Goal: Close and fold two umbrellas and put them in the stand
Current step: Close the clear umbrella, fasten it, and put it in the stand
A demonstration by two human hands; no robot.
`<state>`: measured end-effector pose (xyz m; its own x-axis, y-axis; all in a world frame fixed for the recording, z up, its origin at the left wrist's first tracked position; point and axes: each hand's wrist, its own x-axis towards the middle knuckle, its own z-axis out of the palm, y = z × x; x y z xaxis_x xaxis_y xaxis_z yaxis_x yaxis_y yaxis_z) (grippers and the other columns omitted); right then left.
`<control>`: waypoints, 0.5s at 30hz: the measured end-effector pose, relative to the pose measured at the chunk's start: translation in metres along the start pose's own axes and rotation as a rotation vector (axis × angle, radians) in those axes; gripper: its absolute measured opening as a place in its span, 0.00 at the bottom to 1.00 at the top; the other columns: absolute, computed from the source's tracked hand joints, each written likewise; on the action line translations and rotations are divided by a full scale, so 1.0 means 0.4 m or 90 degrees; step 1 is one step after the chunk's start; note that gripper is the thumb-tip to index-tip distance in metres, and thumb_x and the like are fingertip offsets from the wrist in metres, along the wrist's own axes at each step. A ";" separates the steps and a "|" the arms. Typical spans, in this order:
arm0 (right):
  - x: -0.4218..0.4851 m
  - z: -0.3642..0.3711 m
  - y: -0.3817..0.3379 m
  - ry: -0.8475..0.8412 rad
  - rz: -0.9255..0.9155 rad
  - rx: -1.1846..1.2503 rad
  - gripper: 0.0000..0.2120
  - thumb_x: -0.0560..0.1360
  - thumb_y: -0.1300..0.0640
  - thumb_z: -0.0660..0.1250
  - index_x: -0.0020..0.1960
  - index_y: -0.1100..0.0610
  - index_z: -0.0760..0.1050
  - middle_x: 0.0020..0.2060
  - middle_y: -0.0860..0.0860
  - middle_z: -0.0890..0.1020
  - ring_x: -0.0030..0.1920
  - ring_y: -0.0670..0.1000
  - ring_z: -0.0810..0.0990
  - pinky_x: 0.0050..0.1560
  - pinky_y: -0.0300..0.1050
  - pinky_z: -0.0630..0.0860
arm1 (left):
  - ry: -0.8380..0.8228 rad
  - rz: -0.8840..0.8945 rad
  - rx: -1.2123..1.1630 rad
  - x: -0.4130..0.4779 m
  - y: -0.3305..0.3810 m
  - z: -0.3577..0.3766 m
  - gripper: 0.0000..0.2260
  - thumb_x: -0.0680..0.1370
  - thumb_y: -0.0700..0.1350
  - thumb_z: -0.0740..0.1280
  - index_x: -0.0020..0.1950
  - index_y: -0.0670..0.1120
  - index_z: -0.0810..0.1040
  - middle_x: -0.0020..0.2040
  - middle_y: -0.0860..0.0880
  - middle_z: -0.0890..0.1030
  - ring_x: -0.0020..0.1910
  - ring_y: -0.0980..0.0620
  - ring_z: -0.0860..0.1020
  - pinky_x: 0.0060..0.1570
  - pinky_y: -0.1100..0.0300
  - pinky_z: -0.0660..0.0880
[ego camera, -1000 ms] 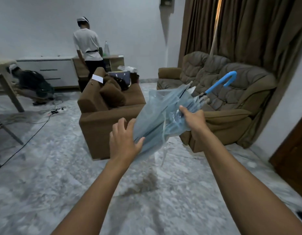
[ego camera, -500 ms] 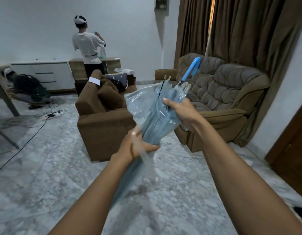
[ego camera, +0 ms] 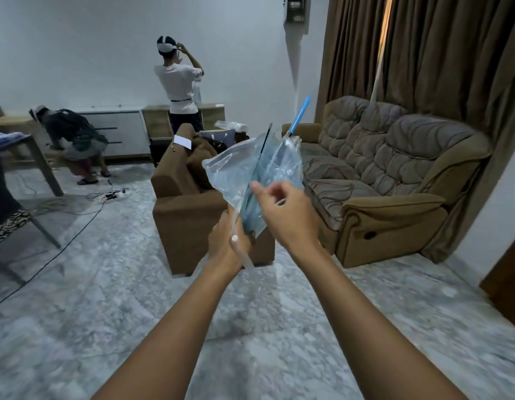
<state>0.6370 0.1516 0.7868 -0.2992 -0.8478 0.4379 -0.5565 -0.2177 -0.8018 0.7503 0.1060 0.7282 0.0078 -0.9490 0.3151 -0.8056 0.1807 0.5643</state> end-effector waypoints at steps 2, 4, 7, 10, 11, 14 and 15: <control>0.002 0.040 -0.004 -0.157 0.077 0.027 0.25 0.71 0.29 0.62 0.30 0.50 0.71 0.26 0.45 0.76 0.32 0.48 0.79 0.40 0.50 0.77 | -0.005 0.006 -0.023 -0.005 -0.004 0.000 0.14 0.77 0.50 0.64 0.62 0.49 0.72 0.56 0.48 0.78 0.55 0.44 0.79 0.49 0.54 0.74; 0.008 0.062 0.002 -0.198 0.085 -0.008 0.22 0.73 0.35 0.64 0.32 0.51 0.76 0.27 0.45 0.79 0.34 0.48 0.81 0.40 0.48 0.78 | -0.010 0.011 -0.011 -0.011 -0.009 -0.004 0.14 0.78 0.50 0.62 0.62 0.47 0.72 0.57 0.46 0.78 0.56 0.43 0.79 0.53 0.50 0.76; 0.014 0.069 0.013 -0.229 0.072 -0.010 0.16 0.76 0.44 0.66 0.34 0.52 0.79 0.27 0.45 0.80 0.33 0.47 0.81 0.39 0.46 0.78 | 0.007 0.000 0.045 -0.014 -0.022 -0.015 0.12 0.79 0.47 0.61 0.61 0.45 0.70 0.57 0.43 0.78 0.56 0.40 0.78 0.50 0.50 0.73; 0.014 0.072 0.016 -0.274 0.096 0.110 0.14 0.80 0.52 0.63 0.39 0.56 0.79 0.30 0.47 0.83 0.31 0.46 0.82 0.42 0.45 0.79 | -0.006 -0.046 -0.013 -0.017 -0.032 -0.028 0.18 0.76 0.45 0.65 0.65 0.45 0.67 0.57 0.43 0.79 0.56 0.38 0.78 0.49 0.49 0.74; 0.014 0.072 0.020 -0.274 0.096 0.141 0.14 0.80 0.53 0.62 0.40 0.58 0.79 0.30 0.48 0.83 0.31 0.47 0.83 0.45 0.47 0.81 | -0.012 -0.061 -0.046 -0.016 -0.037 -0.032 0.22 0.74 0.46 0.68 0.66 0.45 0.67 0.57 0.43 0.79 0.56 0.38 0.78 0.50 0.49 0.75; 0.013 0.060 0.049 -0.246 0.082 0.171 0.14 0.81 0.53 0.63 0.45 0.61 0.80 0.29 0.48 0.77 0.28 0.46 0.76 0.36 0.42 0.77 | -0.026 -0.084 -0.205 -0.010 -0.050 -0.053 0.34 0.69 0.49 0.73 0.70 0.48 0.61 0.59 0.46 0.79 0.56 0.43 0.79 0.55 0.49 0.77; 0.012 0.053 0.062 -0.238 0.092 0.182 0.13 0.81 0.52 0.63 0.47 0.59 0.81 0.29 0.47 0.76 0.28 0.44 0.74 0.32 0.37 0.74 | -0.033 -0.086 -0.276 -0.008 -0.055 -0.059 0.36 0.68 0.50 0.74 0.70 0.50 0.58 0.61 0.48 0.77 0.57 0.46 0.78 0.57 0.49 0.77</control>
<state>0.6383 0.1318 0.7601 -0.0301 -0.9831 0.1806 -0.2785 -0.1653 -0.9461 0.7819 0.1111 0.7329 0.0577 -0.9813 0.1839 -0.4772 0.1346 0.8684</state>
